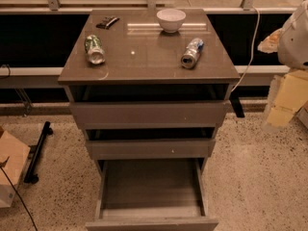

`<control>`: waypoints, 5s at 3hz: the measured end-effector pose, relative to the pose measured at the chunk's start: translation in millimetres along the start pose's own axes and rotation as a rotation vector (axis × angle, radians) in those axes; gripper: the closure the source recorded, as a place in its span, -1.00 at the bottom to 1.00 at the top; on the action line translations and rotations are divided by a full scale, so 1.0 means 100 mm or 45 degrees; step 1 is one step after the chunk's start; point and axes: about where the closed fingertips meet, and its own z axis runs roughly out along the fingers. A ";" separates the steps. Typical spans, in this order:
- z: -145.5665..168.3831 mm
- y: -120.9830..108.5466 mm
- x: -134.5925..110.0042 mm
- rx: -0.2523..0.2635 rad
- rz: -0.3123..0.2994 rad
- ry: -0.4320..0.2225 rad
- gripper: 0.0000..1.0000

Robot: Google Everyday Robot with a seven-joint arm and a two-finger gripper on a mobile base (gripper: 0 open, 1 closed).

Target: Place green can into bottom drawer

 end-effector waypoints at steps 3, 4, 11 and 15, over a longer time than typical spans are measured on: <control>0.30 -0.05 -0.69 0.018 -0.032 -0.222 -1.00; 0.52 -0.09 -1.15 0.019 -0.060 -0.358 -1.00; 1.09 -1.38 -2.36 0.250 0.127 -0.644 -1.00; 2.03 -1.72 -3.01 0.121 0.256 -0.737 -1.00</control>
Offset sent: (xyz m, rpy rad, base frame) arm 0.0346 0.0729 -0.0177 0.2039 -0.0826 0.0166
